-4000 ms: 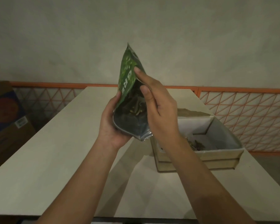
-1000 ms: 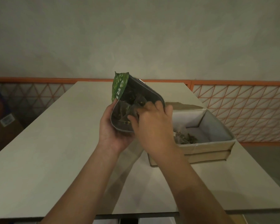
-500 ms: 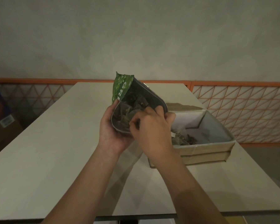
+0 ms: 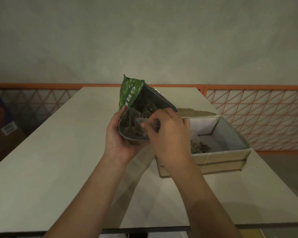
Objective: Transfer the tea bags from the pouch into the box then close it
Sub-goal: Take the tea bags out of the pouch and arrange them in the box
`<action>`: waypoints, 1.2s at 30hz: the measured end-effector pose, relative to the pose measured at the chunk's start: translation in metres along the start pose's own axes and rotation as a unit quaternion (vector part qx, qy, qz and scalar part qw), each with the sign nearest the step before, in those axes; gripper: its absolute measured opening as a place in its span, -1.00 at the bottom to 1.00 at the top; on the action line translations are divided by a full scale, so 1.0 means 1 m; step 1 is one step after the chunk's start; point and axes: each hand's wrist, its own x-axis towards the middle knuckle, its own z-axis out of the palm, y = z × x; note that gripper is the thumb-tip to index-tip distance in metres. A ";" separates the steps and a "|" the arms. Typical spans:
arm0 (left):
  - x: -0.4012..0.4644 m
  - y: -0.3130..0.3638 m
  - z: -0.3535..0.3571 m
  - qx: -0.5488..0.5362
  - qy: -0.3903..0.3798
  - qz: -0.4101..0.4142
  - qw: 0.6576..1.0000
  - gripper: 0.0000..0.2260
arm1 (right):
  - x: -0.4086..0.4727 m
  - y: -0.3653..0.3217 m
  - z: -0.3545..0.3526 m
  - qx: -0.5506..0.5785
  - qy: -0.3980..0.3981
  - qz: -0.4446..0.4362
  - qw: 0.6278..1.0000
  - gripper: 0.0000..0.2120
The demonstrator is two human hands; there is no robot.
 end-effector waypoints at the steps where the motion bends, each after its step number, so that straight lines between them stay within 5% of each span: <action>1: 0.000 0.001 0.001 -0.002 0.001 -0.001 1.000 -0.55 | 0.002 0.001 -0.006 0.052 -0.004 0.014 0.999 -0.84; 5: 0.003 0.002 -0.001 -0.018 -0.003 -0.004 1.000 -0.51 | 0.009 0.004 -0.035 0.277 0.002 0.110 0.954 -0.81; 12: 0.007 0.001 -0.005 -0.067 -0.033 -0.017 0.997 -0.60 | 0.020 0.044 -0.077 0.425 0.075 0.152 0.889 -0.80; 16: 0.005 -0.002 -0.002 -0.061 -0.041 -0.016 0.997 -0.62 | 0.026 0.077 -0.078 0.341 0.038 0.179 0.922 -0.71; 22: 0.008 -0.005 0.000 -0.066 -0.028 -0.023 0.997 -0.62 | 0.028 0.100 -0.056 0.205 -0.047 0.209 0.955 -0.97; 28: 0.003 -0.006 0.004 -0.050 -0.028 -0.016 0.998 -0.65 | 0.026 0.096 -0.045 0.167 -0.074 0.183 0.966 -0.82; 36: 0.002 -0.005 0.003 -0.051 -0.035 -0.015 0.998 -0.64 | 0.026 0.086 -0.022 -0.003 -0.438 0.119 0.891 -0.80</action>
